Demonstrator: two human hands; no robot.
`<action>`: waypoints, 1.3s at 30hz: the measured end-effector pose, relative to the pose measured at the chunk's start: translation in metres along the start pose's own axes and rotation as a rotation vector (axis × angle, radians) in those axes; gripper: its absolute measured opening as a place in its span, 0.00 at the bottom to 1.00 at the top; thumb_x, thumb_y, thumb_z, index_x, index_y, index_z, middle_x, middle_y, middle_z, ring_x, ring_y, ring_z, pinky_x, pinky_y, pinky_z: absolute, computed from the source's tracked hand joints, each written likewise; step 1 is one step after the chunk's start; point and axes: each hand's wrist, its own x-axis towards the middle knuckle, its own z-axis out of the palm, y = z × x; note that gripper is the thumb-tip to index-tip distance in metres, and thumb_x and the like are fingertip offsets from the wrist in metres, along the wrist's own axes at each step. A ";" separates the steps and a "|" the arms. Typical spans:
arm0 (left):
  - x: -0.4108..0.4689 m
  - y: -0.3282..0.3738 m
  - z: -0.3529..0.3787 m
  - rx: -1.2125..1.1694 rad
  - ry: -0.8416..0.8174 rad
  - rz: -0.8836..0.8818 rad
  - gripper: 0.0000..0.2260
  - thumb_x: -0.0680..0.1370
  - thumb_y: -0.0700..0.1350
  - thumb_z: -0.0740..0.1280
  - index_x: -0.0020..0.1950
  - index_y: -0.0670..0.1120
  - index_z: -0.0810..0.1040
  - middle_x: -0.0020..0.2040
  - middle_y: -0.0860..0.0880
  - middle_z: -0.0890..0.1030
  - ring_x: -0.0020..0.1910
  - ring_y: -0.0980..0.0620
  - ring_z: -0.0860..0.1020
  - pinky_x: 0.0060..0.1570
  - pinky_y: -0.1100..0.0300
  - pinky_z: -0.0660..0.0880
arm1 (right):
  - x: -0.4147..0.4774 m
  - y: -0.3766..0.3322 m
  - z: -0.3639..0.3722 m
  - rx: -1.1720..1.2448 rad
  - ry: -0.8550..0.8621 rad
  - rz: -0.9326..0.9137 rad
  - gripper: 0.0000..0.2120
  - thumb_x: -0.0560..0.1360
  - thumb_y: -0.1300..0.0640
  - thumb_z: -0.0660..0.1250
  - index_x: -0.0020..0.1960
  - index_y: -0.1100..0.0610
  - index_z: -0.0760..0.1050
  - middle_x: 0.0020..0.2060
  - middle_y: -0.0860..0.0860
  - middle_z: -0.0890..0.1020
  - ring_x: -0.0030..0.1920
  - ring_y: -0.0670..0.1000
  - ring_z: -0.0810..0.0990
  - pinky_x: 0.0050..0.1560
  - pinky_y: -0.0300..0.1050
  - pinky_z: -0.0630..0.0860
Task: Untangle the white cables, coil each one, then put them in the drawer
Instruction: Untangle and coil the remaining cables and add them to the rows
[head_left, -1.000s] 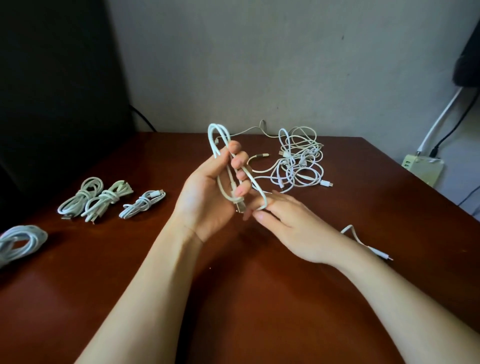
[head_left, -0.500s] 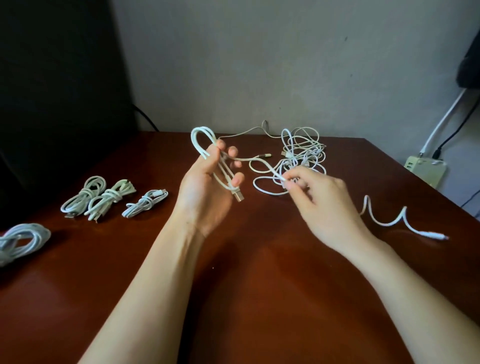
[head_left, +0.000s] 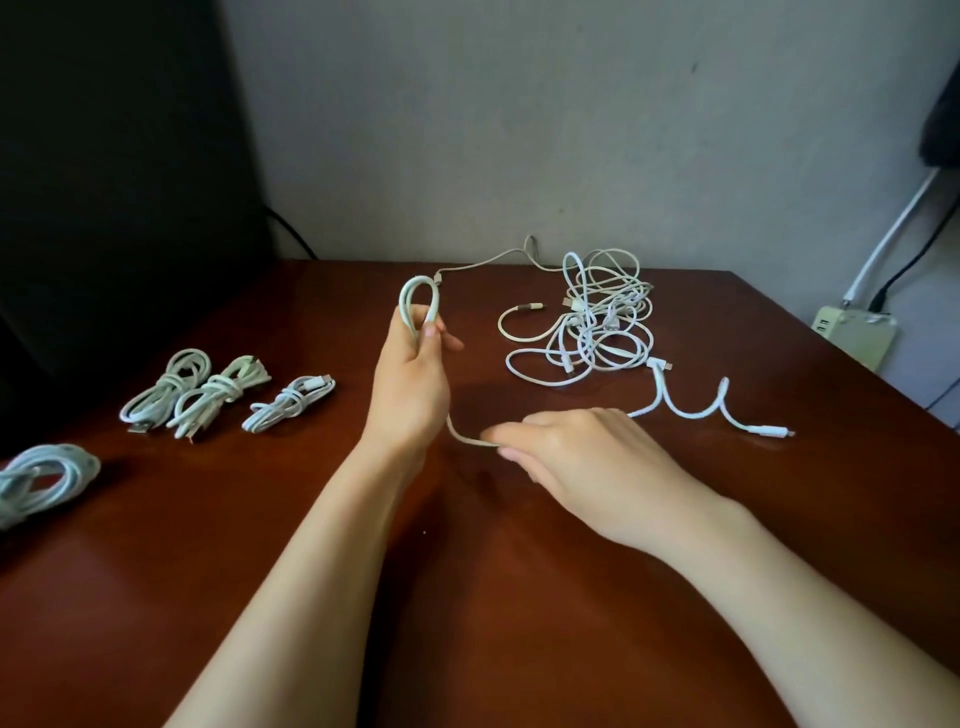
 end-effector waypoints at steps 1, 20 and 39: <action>-0.001 0.000 0.001 -0.007 -0.020 -0.028 0.12 0.84 0.42 0.53 0.43 0.53 0.67 0.42 0.52 0.77 0.38 0.56 0.70 0.33 0.61 0.66 | 0.000 0.000 -0.001 -0.022 0.010 -0.009 0.14 0.82 0.50 0.53 0.62 0.49 0.73 0.44 0.48 0.78 0.45 0.58 0.79 0.41 0.48 0.71; -0.002 0.010 0.001 -0.587 -0.255 -0.442 0.11 0.84 0.42 0.52 0.44 0.49 0.68 0.29 0.52 0.63 0.25 0.56 0.60 0.25 0.66 0.61 | 0.001 0.002 0.001 0.234 0.275 -0.024 0.13 0.76 0.45 0.57 0.44 0.49 0.78 0.29 0.41 0.73 0.31 0.44 0.71 0.33 0.38 0.67; -0.005 0.016 -0.003 -0.693 -0.505 -0.509 0.10 0.82 0.40 0.54 0.49 0.46 0.74 0.29 0.51 0.65 0.25 0.57 0.63 0.31 0.62 0.62 | -0.001 0.001 -0.019 0.703 0.672 0.043 0.07 0.76 0.55 0.63 0.42 0.46 0.77 0.32 0.39 0.78 0.31 0.39 0.73 0.35 0.28 0.66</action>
